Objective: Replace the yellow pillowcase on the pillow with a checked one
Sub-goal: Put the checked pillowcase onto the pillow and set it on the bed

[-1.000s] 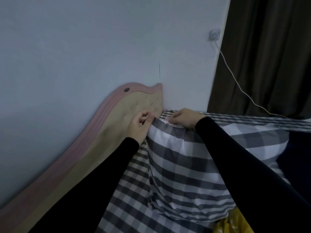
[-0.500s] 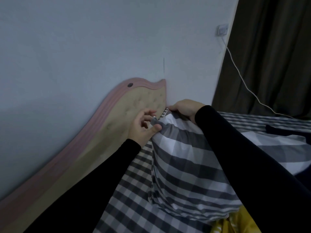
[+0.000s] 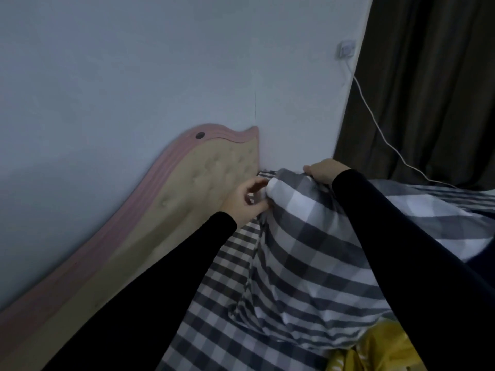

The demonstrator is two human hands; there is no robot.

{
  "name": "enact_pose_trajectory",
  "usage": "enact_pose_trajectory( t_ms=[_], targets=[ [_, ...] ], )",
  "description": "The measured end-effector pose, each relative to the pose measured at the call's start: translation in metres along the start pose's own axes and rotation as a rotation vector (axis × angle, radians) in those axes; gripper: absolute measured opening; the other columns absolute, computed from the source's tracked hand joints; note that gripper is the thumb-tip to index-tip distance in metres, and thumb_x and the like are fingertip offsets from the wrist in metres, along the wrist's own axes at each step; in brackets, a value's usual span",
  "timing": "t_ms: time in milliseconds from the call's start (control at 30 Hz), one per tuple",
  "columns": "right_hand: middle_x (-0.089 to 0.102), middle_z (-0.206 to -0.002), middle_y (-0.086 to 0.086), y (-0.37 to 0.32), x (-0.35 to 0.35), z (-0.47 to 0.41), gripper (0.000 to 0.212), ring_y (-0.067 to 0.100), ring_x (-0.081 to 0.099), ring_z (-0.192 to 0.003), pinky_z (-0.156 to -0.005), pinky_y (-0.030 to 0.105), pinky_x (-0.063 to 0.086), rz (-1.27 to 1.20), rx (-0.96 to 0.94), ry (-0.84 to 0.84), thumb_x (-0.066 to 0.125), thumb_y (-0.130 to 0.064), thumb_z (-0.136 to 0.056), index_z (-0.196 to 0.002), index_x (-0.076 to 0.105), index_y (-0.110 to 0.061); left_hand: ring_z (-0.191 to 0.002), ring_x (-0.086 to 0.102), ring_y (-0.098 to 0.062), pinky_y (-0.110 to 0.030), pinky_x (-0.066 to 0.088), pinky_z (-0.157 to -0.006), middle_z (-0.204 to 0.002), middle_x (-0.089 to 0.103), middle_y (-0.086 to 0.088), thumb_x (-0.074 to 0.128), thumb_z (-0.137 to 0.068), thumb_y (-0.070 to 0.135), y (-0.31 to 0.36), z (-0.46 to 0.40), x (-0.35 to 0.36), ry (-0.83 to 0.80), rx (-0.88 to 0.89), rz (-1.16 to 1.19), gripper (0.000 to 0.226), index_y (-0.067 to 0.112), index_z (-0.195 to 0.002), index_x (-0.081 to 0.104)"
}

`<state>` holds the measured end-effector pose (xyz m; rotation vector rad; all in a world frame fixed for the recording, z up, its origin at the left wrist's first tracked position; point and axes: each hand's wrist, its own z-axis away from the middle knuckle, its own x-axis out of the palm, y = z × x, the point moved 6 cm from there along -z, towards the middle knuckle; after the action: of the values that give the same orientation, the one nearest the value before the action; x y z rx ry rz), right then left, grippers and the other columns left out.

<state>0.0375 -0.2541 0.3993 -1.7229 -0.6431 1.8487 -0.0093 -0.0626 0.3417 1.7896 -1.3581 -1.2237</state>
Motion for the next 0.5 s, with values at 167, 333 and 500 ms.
enact_pose_trajectory(
  t_ms=[167,333,500],
  targets=[
    [0.065,-0.102,0.014,-0.001,0.007,0.007,0.039,0.026,0.059,-0.098,-0.083,0.028,0.042,0.007,-0.167,-0.096,0.046,-0.036,-0.099,-0.103,0.067,-0.004,-0.068,0.065,0.0,-0.018,0.048,-0.062,-0.072,0.072,0.011,0.043,-0.096,0.033,0.017,-0.016,0.013,-0.078,-0.222,0.265,0.034,0.027,-0.081,0.073],
    [0.064,-0.078,0.004,-0.02,0.013,0.013,0.024,0.012,0.054,-0.067,-0.062,0.02,0.041,-0.153,-0.382,0.053,0.063,-0.033,-0.09,-0.087,0.071,-0.01,-0.039,0.053,0.004,-0.017,0.044,-0.049,-0.06,0.062,0.007,0.043,-0.099,0.014,0.01,-0.018,0.004,-0.266,-0.363,-0.014,0.064,0.027,-0.043,0.068],
    [0.058,-0.067,-0.002,-0.024,0.004,0.025,0.04,0.014,0.054,-0.066,-0.066,0.027,0.041,-0.041,-0.43,0.231,0.062,-0.056,-0.082,-0.071,0.063,-0.018,-0.072,0.065,-0.007,-0.016,0.052,-0.062,-0.071,0.072,0.007,0.041,-0.102,0.019,0.029,-0.029,-0.017,-0.116,-0.301,0.337,0.029,0.008,-0.09,0.065]
  ],
)
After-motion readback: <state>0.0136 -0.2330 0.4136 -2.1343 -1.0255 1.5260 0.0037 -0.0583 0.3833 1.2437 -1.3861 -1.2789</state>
